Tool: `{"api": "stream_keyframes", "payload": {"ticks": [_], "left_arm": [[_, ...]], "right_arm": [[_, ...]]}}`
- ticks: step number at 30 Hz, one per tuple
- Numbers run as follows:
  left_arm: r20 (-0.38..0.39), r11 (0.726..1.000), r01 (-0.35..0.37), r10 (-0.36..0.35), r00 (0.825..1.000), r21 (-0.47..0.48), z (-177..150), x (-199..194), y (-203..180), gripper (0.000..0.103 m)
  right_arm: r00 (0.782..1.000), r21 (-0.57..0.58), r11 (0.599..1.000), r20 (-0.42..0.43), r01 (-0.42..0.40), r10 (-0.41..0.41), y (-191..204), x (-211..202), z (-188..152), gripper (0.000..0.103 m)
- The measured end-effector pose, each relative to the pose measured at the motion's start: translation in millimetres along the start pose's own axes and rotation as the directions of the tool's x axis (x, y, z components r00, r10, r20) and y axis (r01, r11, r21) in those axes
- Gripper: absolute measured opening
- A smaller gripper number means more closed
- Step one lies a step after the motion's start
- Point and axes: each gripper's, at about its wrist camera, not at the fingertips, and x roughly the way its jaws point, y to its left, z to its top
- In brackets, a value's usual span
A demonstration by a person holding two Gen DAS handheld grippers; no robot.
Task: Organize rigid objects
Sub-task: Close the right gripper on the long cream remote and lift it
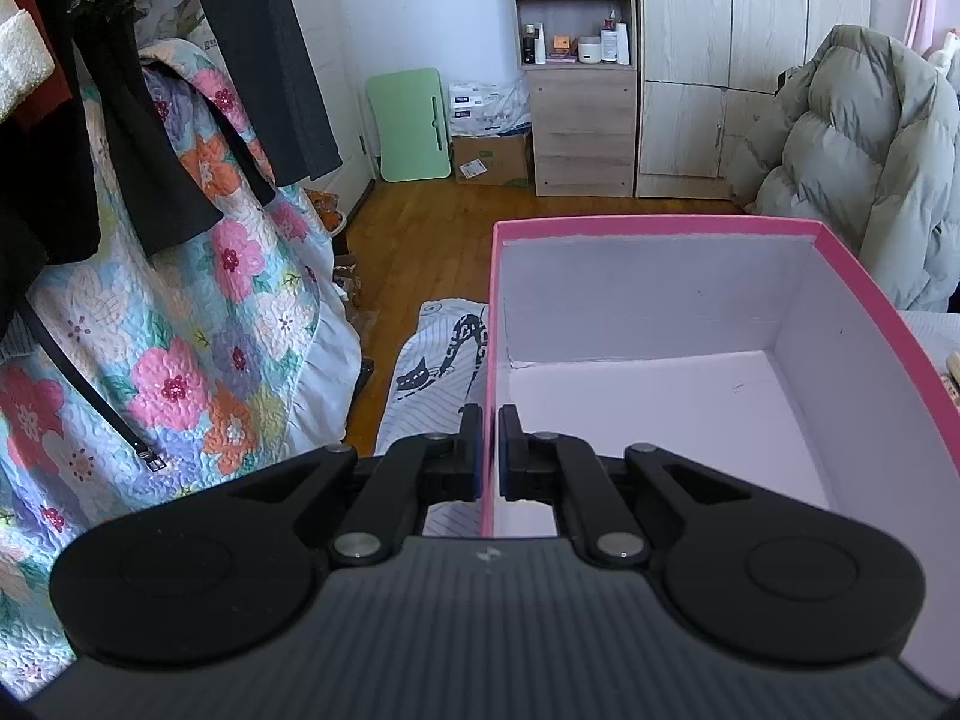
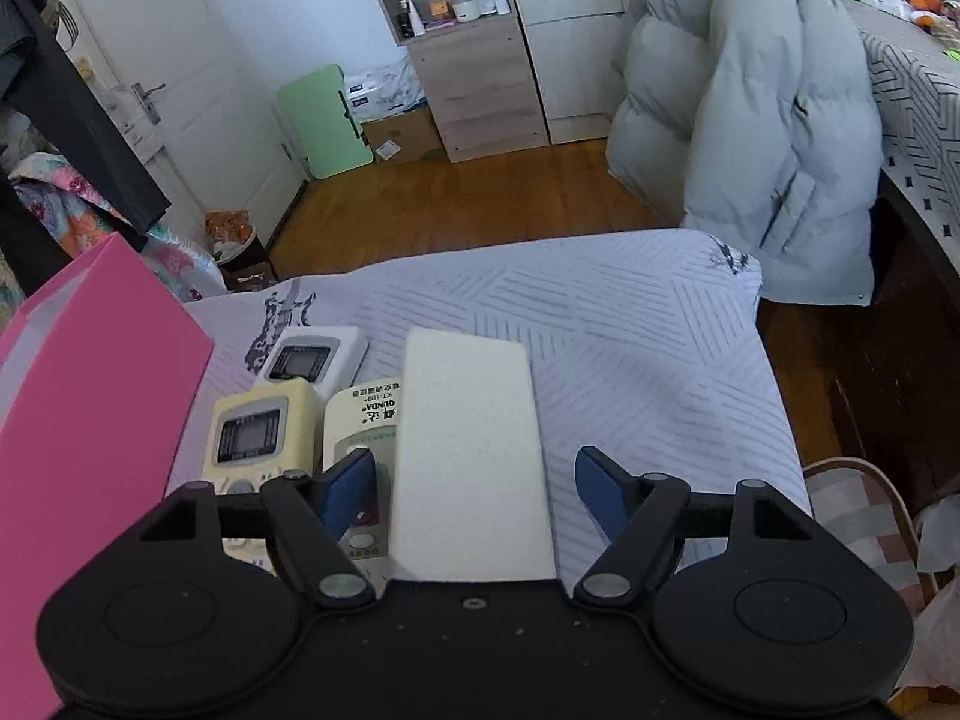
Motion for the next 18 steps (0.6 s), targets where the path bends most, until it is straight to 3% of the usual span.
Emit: {"api": "stream_keyframes", "payload": {"ticks": [3,18], "left_arm": [[-0.005,1.000,0.014,-0.014,1.000,-0.010,0.1,0.6,0.5,0.005],[-0.005,1.000,0.022,-0.022,1.000,-0.013,-0.7,-0.2,1.2,0.005]], "right_arm": [[0.999,-0.013,0.999,0.003,-0.033,0.033,-1.5,0.3,5.7,0.058],[0.975,-0.112,0.983,0.152,-0.144,0.160,40.5,-73.2,-2.1,0.058]]}}
